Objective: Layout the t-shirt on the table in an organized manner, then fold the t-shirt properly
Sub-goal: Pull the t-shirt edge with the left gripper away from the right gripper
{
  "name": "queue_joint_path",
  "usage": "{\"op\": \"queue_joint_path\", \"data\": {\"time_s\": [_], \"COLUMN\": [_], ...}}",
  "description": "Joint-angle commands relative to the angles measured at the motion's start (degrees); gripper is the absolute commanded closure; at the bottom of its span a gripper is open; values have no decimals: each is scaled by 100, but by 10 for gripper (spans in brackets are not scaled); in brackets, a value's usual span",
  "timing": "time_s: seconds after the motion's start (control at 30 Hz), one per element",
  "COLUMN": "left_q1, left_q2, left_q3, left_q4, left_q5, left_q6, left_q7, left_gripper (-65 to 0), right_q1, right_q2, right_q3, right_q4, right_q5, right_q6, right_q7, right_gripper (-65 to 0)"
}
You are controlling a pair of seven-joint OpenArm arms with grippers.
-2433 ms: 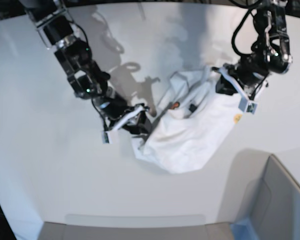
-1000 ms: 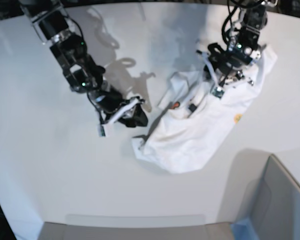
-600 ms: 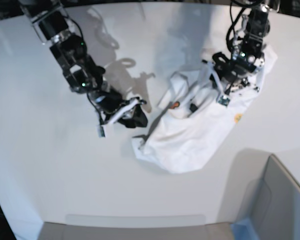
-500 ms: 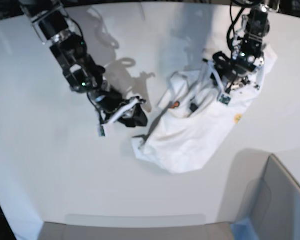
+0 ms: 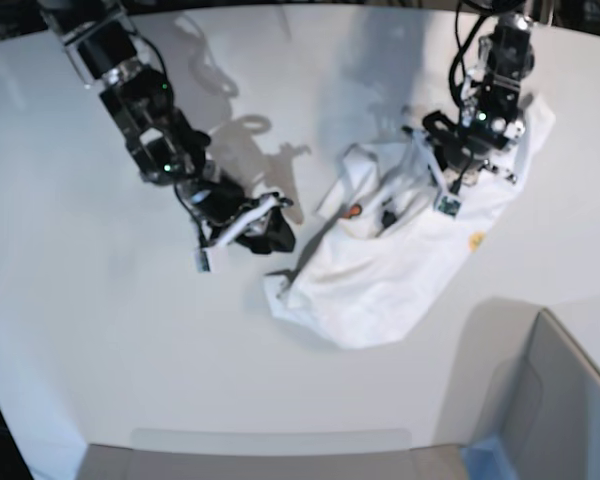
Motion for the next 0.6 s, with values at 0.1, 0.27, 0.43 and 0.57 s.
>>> {"op": "queue_joint_path", "data": {"time_s": [0.1, 0.27, 0.43, 0.57], "left_q1": [-87, -87, -87, -104], "left_q2": [-39, -39, 207, 251], "left_q3": [-19, -160, -960, -1391], "left_q4": [-16, 353, 854, 1030], "left_q5": [-14, -14, -14, -14], "left_q6": [2, 2, 2, -7], "left_q7": [86, 121, 148, 148], "left_gripper": [0, 0, 0, 0], "right_q1": [67, 67, 67, 67], "right_q2": [4, 4, 4, 4], "right_q3": [40, 49, 49, 49], "right_q4": [125, 125, 125, 125], "right_q5": [37, 37, 37, 37], "right_q6": [72, 72, 72, 72], "right_q7": [140, 140, 140, 140], "right_gripper": [-245, -245, -245, -245]}}
